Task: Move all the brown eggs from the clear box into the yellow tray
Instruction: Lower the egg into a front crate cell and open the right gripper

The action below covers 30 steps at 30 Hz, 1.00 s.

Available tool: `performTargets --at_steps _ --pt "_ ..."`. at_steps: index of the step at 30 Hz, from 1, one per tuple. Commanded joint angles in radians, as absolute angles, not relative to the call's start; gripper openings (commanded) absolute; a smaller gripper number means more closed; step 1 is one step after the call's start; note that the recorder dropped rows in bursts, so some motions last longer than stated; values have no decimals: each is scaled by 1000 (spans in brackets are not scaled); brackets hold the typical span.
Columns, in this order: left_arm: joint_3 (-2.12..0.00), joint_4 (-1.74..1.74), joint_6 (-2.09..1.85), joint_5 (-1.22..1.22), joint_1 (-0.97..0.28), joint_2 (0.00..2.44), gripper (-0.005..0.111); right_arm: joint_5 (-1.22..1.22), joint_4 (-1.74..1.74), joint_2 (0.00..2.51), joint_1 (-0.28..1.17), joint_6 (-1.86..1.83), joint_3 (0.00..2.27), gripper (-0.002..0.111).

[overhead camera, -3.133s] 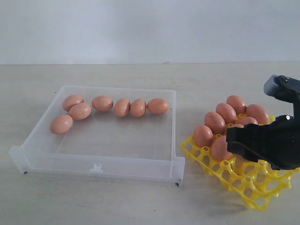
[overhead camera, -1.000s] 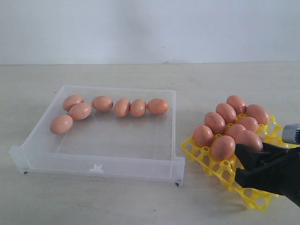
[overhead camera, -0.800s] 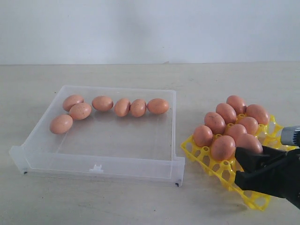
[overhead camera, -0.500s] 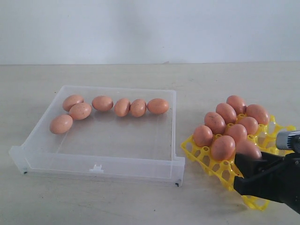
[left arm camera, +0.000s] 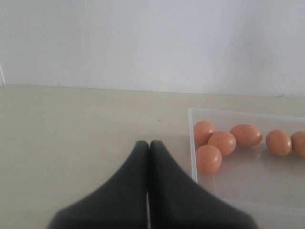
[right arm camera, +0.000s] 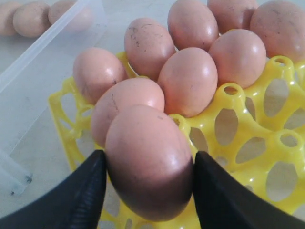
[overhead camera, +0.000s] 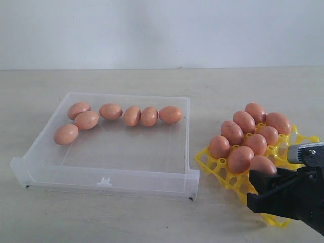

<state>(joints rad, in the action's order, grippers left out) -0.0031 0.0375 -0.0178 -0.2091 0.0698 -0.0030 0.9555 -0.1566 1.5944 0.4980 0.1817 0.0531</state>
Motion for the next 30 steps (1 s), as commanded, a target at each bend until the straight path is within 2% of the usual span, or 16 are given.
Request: performTargets --at_steps 1,30 --pt "0 35 -20 -203 71 0 -4 956 -148 1594 498 173 57 0" --pt "0 35 -20 -203 71 0 -4 1002 -147 1627 498 229 62 0"
